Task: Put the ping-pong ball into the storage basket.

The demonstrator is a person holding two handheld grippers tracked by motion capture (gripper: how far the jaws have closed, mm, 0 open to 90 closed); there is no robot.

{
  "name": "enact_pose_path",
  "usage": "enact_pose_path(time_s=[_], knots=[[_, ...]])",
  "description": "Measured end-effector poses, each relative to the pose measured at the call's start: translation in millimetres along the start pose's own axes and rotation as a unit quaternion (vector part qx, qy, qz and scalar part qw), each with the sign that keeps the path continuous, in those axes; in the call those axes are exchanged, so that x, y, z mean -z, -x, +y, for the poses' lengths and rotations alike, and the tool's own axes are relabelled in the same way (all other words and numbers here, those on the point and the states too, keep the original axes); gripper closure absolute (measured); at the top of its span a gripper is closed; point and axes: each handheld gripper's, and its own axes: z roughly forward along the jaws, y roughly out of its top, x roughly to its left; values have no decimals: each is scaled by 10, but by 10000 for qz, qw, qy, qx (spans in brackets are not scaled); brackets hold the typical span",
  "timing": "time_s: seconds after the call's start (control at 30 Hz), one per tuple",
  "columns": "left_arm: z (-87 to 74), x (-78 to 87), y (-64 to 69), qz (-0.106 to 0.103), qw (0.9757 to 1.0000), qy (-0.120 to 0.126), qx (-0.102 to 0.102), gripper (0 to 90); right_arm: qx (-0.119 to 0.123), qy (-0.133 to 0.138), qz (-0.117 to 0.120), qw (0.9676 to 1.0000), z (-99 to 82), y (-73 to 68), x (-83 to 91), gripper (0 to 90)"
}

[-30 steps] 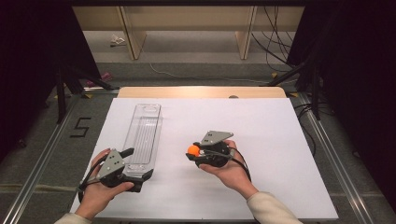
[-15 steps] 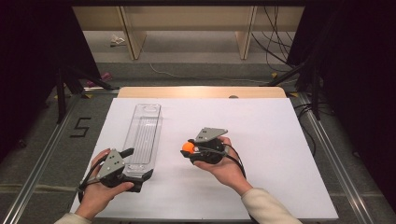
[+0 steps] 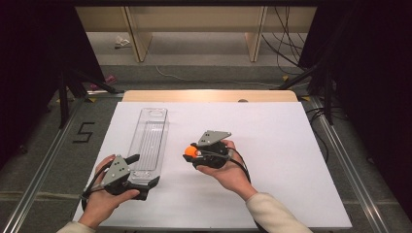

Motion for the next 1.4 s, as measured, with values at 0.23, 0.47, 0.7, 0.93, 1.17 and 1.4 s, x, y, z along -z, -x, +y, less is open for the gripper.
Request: enact_pose_path(time_s=[0.23, 0.47, 0.7, 0.93, 1.17, 1.4], knots=[[-1, -2, -3, -2, 10000, -7, -2, 12, -2, 14, 0, 10000, 31, 2, -29, 513], [2, -4, -2, -3, 10000, -7, -2, 13, 8, 25, -2, 10000, 63, 1, -45, 513], [3, -4, -3, -3, 10000, -5, 2, 13, 9, 36, 37, 10000, 97, -14, -84, 513], [3, -5, -3, 0, 10000, -3, -2, 13, 37, 65, 42, 10000, 134, -22, -114, 513], [3, -4, -5, 3, 10000, -6, -8, 13, 34, 89, 42, 9999, 168, -25, -125, 513], [4, -4, -6, 2, 10000, -11, -12, 14, 52, 126, 34, 9999, 216, -22, -144, 513]])
